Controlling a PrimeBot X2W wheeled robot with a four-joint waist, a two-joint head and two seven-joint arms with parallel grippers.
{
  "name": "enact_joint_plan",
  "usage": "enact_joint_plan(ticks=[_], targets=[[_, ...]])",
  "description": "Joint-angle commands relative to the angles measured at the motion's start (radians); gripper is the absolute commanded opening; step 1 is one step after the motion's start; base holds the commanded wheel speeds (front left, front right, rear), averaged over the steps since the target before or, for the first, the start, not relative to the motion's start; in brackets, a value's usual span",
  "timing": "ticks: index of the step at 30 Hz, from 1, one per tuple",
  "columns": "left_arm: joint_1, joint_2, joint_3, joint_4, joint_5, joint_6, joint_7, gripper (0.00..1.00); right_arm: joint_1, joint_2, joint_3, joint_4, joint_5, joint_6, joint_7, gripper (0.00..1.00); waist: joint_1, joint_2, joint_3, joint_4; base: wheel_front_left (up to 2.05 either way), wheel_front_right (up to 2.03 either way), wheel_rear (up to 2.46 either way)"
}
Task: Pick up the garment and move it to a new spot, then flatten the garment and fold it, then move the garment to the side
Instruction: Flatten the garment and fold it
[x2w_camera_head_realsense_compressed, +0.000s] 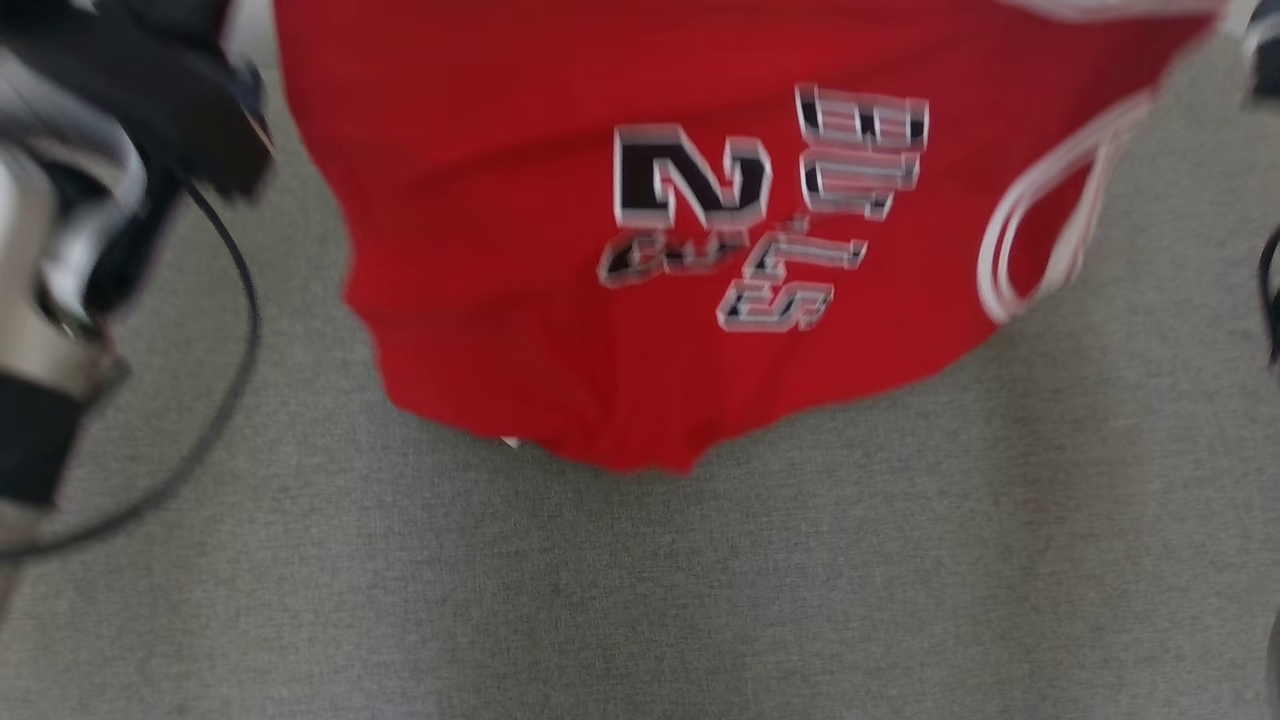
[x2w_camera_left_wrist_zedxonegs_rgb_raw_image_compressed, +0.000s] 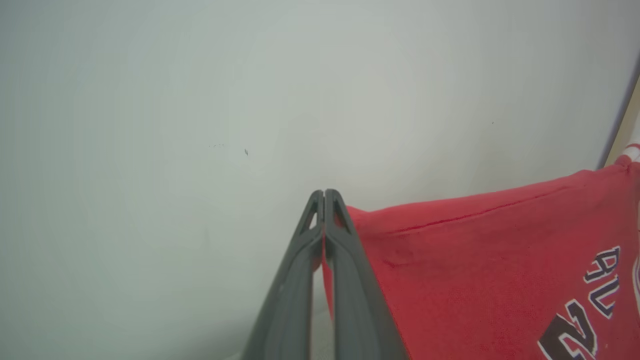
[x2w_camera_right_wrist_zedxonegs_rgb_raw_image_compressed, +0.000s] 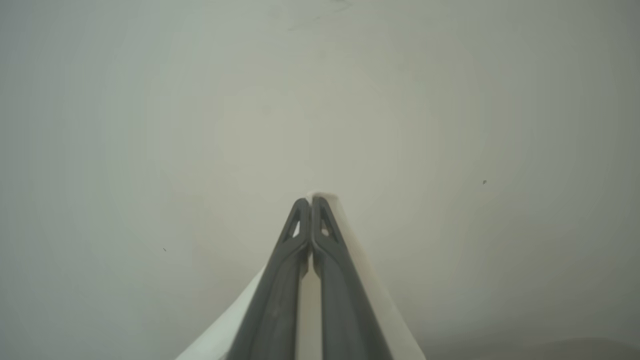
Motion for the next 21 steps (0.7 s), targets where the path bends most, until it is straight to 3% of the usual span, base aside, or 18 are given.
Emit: enact_joint_plan(ticks=[1, 8, 11, 17, 21], targets=[[-0.085, 0.002, -0.003, 0.049, -0.020, 0.002, 0.016, 0.00, -0.100, -0.004, 0.019, 0.041, -0.001, -0.002, 0.010, 0.00, -0.0003, -0.0001, 0.111, 0.009, 0.00, 0.00, 0.00], [-0.421, -0.004, -0.021, 0.260, -0.049, 0.002, 0.015, 0.00, -0.495, 0.016, 0.023, 0.275, -0.006, -0.002, 0.014, 0.00, -0.0003, -0.0001, 0.186, 0.020, 0.00, 0.00, 0.00], [-0.502, -0.011, -0.037, 0.308, -0.051, 0.002, 0.001, 0.00, -0.586, 0.025, 0.029, 0.337, -0.027, -0.002, -0.001, 0.00, -0.0003, -0.0001, 0.198, 0.025, 0.00, 0.00, 0.00], [-0.791, -0.059, -0.094, 0.458, -0.060, 0.002, -0.060, 0.00, -0.899, 0.064, 0.013, 0.575, -0.122, -0.002, -0.108, 0.00, -0.0003, -0.0001, 0.241, 0.041, 0.00, 0.00, 0.00], [-0.899, -0.071, -0.123, 0.516, -0.068, 0.002, -0.096, 0.00, -1.005, 0.086, 0.024, 0.643, -0.164, -0.002, -0.160, 0.00, -0.0003, -0.0001, 0.264, 0.045, 0.00, 0.00, 0.00]])
